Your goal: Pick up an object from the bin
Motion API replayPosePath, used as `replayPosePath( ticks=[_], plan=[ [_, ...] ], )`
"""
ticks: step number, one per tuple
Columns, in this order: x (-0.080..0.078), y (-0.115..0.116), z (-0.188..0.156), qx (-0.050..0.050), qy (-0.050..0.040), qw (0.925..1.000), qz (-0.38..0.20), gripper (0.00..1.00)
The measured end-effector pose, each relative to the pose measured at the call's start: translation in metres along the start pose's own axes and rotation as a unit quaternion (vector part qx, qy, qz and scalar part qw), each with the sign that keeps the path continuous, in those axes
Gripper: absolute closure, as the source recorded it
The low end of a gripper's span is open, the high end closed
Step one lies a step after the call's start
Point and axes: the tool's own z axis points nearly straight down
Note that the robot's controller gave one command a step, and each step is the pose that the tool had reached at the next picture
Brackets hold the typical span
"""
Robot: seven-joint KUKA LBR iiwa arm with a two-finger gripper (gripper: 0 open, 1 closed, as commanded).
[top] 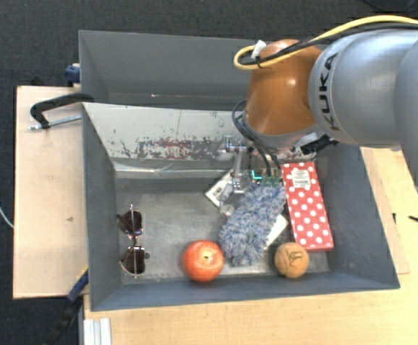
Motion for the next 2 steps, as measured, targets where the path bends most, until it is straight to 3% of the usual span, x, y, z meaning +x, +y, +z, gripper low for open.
replayPosePath(
  ticks=[1, 2],
  plan=[
    [-0.002, 0.000, -0.005, 0.000, -0.0041, 1.0000, 0.000, 0.00],
    [0.001, -0.037, 0.031, 0.000, -0.0076, 0.9918, -0.127, 0.00]
  ],
)
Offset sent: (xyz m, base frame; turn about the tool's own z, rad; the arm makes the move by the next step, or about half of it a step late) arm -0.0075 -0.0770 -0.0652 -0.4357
